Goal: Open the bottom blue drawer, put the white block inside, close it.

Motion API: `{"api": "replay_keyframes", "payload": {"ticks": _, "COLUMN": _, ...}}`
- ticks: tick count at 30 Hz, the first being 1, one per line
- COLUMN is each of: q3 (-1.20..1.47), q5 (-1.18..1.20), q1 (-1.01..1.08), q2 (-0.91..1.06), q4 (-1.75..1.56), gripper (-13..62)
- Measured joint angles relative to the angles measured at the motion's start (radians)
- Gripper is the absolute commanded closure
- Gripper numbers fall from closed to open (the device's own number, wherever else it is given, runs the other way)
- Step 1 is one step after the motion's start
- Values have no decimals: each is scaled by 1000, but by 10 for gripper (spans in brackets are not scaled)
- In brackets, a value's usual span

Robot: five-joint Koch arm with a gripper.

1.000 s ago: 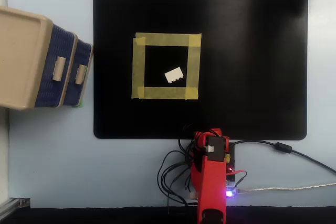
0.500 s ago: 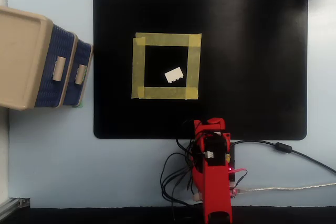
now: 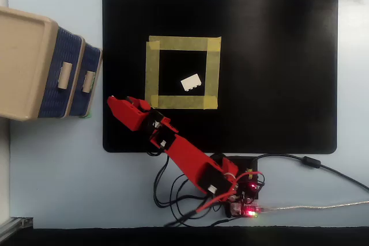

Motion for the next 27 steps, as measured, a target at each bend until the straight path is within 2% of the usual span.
{"api": "replay_keyframes", "payload": {"ticks": 2, "q3": -6, "q5": -89, "q1": 2, "q2": -156, "q4": -230, "gripper": 167}}
{"api": "replay_keyframes", "payload": {"ticks": 7, "q3": -235, "q5": -204, "q1": 2, "q2": -348, "q4": -399, "gripper": 167}}
{"api": "replay_keyframes", "payload": {"ticks": 12, "q3": -420, "q5": -212, "q1": 2, "q2": -512, "q4": -410, "gripper": 168}}
{"api": "replay_keyframes", "payload": {"ticks": 19, "q3": -548, "q5": -215, "q1": 2, "q2": -600, "q4": -410, "gripper": 176}}
{"api": "replay_keyframes", "payload": {"ticks": 21, "q3": -546, "q5": -213, "q1": 2, "q2": -600, "q4": -396, "gripper": 215}}
{"api": "replay_keyframes", "payload": {"ticks": 22, "q3": -548, "q5": -212, "q1": 2, "q2": -598, "q4": -380, "gripper": 262}}
{"api": "replay_keyframes", "payload": {"ticks": 24, "q3": -549, "q5": -215, "q1": 3, "q2": -597, "q4": -328, "gripper": 364}}
{"api": "replay_keyframes", "payload": {"ticks": 27, "q3": -568, "q5": -215, "q1": 3, "q2": -586, "q4": -235, "gripper": 560}}
